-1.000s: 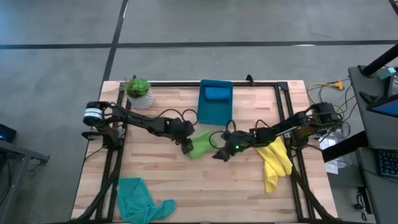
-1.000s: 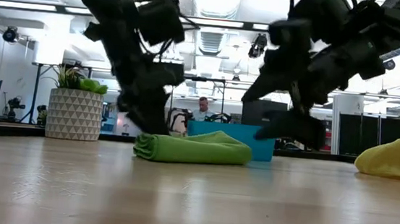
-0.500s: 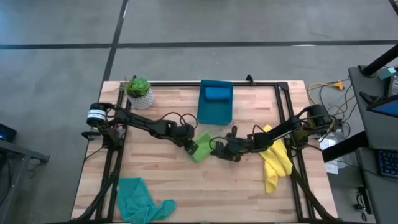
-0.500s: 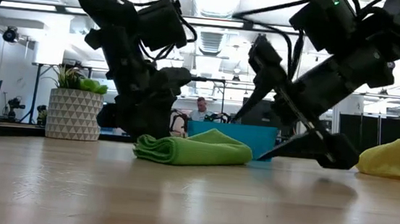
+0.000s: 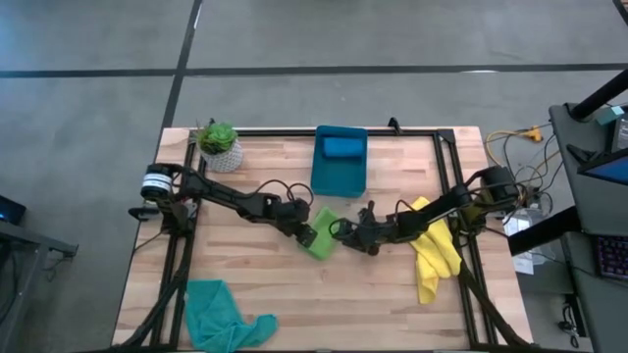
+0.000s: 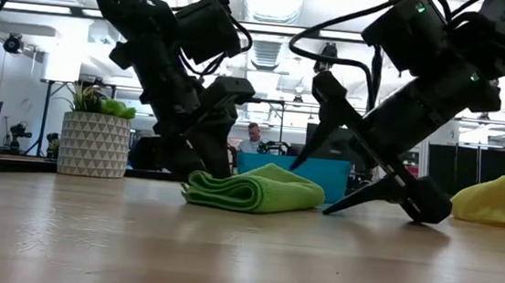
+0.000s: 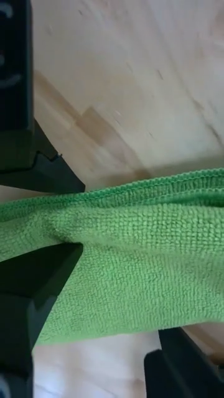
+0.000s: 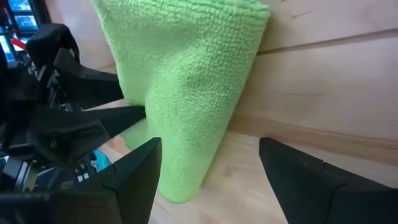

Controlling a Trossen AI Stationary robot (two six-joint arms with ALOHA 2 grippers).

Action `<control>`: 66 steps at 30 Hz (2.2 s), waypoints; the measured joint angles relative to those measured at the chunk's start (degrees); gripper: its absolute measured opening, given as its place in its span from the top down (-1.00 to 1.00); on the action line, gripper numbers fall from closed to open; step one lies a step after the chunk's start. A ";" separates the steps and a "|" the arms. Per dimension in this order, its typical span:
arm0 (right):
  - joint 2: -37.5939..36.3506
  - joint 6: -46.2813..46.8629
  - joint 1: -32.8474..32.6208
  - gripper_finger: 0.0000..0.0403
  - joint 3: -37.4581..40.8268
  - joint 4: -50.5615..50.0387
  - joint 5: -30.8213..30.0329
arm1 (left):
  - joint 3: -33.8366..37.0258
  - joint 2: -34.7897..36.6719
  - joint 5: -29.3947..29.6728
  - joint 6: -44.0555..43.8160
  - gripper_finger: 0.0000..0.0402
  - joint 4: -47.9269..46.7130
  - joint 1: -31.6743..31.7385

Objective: Fold microfiber towels
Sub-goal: Put the green microfiber cloth into the blue bin

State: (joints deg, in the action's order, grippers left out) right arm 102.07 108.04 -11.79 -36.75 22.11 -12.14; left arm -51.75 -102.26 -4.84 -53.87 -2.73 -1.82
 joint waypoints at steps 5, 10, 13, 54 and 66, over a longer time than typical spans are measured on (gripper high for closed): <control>1.75 -0.49 0.04 -0.34 -2.70 -1.76 -0.37 | -0.02 -0.63 0.00 -0.75 0.36 1.59 -0.29; 4.09 -1.09 0.04 -0.34 -4.90 -1.90 -0.45 | -0.02 -2.63 -0.24 -2.79 0.36 3.45 -0.65; 4.45 -1.53 0.06 -0.34 -5.57 -2.09 -0.48 | -0.16 -3.77 -0.89 -2.92 0.36 4.54 -1.07; -0.26 -13.18 -3.36 0.10 -3.02 -2.82 0.31 | -1.88 -8.72 -2.62 -4.24 0.36 7.06 -2.69; 0.13 -20.07 -3.32 0.13 -3.02 0.27 -2.95 | -1.83 -8.72 -2.59 -4.22 0.36 7.52 -2.71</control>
State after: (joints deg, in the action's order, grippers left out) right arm 102.19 87.96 -15.11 -39.77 22.38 -15.09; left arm -53.58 -110.98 -7.43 -58.08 4.79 -4.54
